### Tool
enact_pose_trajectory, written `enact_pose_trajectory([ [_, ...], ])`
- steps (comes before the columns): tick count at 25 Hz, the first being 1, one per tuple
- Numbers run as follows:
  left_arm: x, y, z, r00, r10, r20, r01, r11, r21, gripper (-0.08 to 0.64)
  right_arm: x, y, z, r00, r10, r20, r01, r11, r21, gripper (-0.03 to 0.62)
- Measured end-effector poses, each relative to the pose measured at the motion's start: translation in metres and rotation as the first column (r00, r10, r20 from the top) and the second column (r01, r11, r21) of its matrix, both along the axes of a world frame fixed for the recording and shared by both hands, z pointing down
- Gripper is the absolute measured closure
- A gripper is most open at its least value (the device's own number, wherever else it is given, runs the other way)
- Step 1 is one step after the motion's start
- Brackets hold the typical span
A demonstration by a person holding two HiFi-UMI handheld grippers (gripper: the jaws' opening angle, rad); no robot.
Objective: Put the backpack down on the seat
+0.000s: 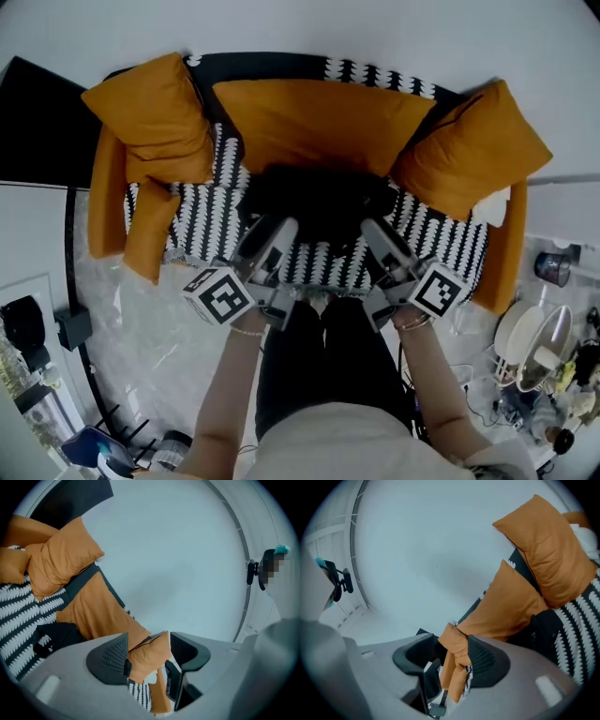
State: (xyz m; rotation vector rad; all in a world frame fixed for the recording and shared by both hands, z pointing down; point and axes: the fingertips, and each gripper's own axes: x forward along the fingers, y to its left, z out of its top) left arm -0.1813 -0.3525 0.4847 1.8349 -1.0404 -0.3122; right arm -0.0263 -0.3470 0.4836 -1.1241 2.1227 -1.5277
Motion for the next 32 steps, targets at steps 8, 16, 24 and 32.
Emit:
enact_pose_trajectory([
  [8,0.008,0.012,-0.069,1.000,0.025,-0.002,-0.024,0.993,0.116,0.367,-0.018,0.010,-0.070,0.998,-0.057,-0.015,0.058,0.993,0.105,0.370],
  [16,0.009,0.017,-0.128,0.999,0.042,0.010,-0.044,0.968,0.246,0.485,-0.023,0.012,-0.138,0.998,-0.044,0.035,0.034,0.966,0.255,0.446],
  [24,0.014,0.030,-0.168,0.996,0.078,0.041,-0.087,0.932,0.351,0.541,-0.036,0.021,-0.179,0.997,-0.059,0.043,0.042,0.945,0.325,0.468],
  [32,0.030,0.041,-0.185,0.991,0.130,0.039,-0.135,0.915,0.380,0.554,-0.052,0.034,-0.198,0.994,-0.101,0.044,0.077,0.925,0.373,0.536],
])
